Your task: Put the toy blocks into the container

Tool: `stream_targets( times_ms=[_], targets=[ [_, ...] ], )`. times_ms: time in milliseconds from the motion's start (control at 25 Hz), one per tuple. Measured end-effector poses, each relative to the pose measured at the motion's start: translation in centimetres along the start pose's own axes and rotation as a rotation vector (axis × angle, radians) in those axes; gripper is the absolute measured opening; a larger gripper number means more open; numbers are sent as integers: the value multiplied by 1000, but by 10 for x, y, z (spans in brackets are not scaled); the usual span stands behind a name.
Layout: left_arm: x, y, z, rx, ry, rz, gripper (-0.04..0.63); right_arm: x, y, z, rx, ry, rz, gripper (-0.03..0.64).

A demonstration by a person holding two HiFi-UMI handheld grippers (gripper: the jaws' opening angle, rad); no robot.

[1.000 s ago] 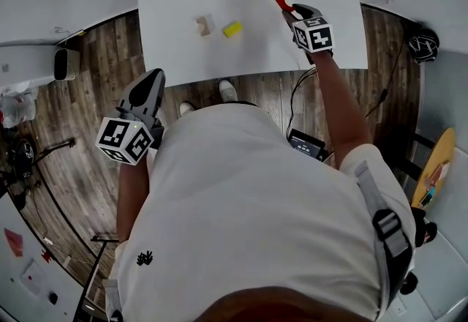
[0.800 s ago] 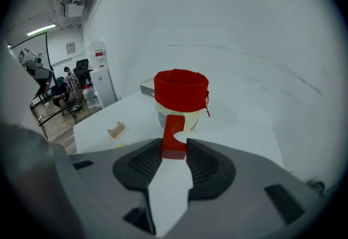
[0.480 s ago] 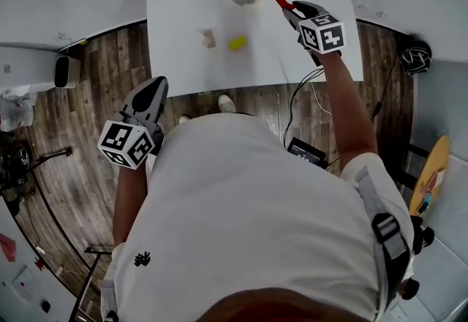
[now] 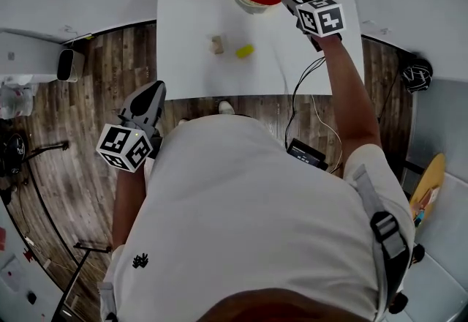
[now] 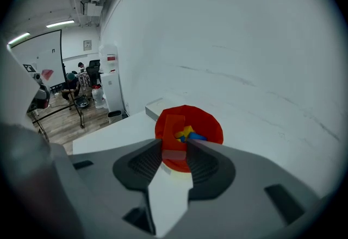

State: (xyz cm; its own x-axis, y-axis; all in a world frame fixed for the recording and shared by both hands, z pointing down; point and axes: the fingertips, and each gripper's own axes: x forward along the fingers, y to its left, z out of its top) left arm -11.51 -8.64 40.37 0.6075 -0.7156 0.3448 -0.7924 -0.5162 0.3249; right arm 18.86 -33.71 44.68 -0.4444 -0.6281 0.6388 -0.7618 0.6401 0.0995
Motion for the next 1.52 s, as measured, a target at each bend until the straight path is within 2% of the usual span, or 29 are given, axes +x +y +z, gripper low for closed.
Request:
stream_targets(
  times_ms=[560, 1040, 1520],
  targets=[
    [-3, 8, -9, -45, -20, 112, 6, 81, -22, 16, -95, 101, 46, 140],
    [-9, 12, -18, -87, -19, 177, 6, 133, -28, 6, -213, 307, 83, 140],
    [-11, 16, -22, -101, -12, 203, 6, 153, -23, -18, -374, 532, 119, 140]
  ],
)
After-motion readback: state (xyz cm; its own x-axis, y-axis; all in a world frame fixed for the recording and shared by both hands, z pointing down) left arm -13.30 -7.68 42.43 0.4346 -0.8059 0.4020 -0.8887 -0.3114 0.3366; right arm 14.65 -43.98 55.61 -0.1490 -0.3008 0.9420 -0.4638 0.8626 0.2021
